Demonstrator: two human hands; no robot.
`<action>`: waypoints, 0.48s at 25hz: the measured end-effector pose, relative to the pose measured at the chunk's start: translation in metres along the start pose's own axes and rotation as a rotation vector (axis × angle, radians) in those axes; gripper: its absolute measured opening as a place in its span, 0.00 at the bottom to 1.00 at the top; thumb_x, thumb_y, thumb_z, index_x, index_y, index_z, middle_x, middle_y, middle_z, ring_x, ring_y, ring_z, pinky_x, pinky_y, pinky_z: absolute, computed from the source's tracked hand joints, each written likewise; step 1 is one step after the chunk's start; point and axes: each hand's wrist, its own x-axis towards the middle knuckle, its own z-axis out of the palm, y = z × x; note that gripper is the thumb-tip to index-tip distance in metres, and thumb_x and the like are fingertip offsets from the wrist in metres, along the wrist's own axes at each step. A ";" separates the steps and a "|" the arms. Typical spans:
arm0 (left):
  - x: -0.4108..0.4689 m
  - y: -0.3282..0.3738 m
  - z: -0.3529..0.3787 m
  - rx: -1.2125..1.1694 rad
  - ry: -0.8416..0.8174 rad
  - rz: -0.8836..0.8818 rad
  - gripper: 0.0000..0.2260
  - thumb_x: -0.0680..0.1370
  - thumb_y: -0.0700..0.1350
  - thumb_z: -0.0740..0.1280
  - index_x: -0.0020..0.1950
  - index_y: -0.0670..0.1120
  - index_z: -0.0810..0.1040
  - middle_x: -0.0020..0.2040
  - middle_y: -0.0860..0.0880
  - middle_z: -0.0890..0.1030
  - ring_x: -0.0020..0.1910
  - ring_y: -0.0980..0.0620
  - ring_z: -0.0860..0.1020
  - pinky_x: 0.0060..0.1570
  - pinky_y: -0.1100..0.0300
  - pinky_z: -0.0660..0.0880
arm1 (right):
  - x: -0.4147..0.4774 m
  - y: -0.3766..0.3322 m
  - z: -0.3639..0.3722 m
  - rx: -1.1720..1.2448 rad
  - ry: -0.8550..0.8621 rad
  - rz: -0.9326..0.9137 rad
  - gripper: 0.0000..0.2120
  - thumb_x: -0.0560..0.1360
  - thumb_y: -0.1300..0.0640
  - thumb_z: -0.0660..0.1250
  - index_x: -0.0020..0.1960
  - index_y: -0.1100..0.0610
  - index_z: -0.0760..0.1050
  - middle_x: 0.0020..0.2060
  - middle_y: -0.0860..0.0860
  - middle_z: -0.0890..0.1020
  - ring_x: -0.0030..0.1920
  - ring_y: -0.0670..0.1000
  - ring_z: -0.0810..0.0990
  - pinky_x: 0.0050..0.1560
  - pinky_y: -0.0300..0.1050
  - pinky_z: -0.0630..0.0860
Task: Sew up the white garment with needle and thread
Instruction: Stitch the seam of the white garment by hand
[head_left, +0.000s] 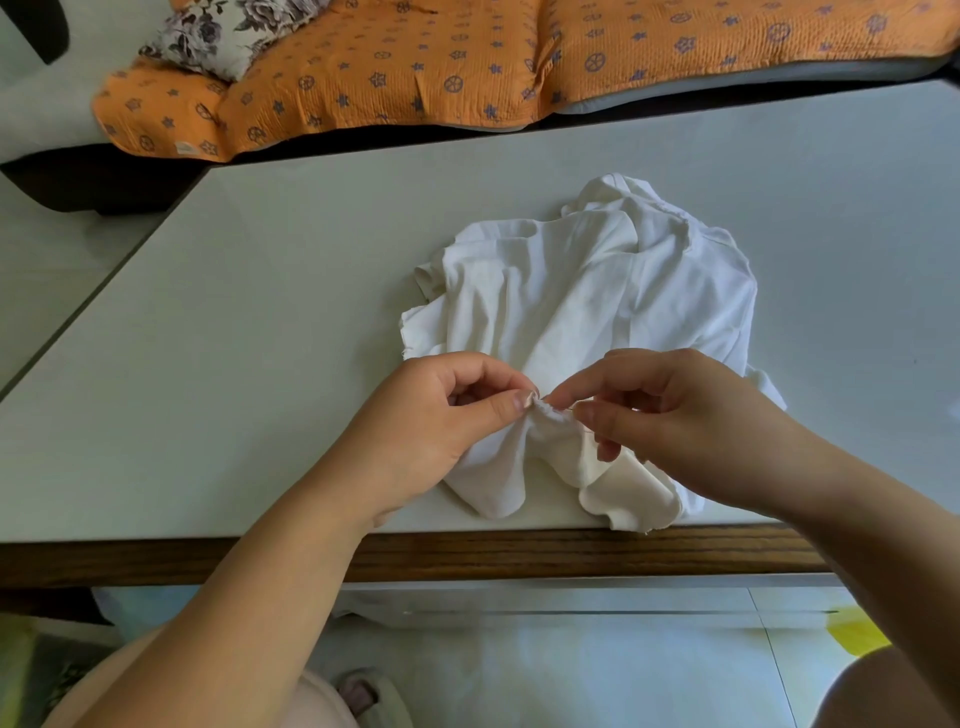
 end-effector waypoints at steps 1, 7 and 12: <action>0.000 0.000 0.000 -0.017 -0.003 -0.004 0.04 0.76 0.46 0.71 0.44 0.55 0.85 0.43 0.49 0.85 0.42 0.48 0.77 0.47 0.55 0.73 | 0.000 0.000 0.000 0.008 -0.005 0.008 0.11 0.77 0.56 0.67 0.46 0.40 0.83 0.33 0.44 0.81 0.36 0.42 0.82 0.37 0.32 0.74; 0.001 0.001 -0.001 -0.067 -0.006 -0.020 0.05 0.76 0.47 0.71 0.44 0.56 0.85 0.40 0.53 0.83 0.40 0.47 0.72 0.41 0.55 0.68 | -0.001 0.000 0.000 0.042 -0.021 0.015 0.11 0.77 0.55 0.66 0.47 0.40 0.83 0.32 0.46 0.81 0.36 0.43 0.82 0.40 0.37 0.75; 0.001 0.000 0.001 -0.115 -0.029 -0.043 0.05 0.74 0.46 0.72 0.41 0.55 0.86 0.34 0.54 0.79 0.34 0.47 0.65 0.30 0.61 0.63 | 0.000 0.000 0.002 0.069 -0.002 0.029 0.09 0.76 0.55 0.68 0.45 0.43 0.84 0.35 0.47 0.83 0.37 0.44 0.83 0.41 0.44 0.78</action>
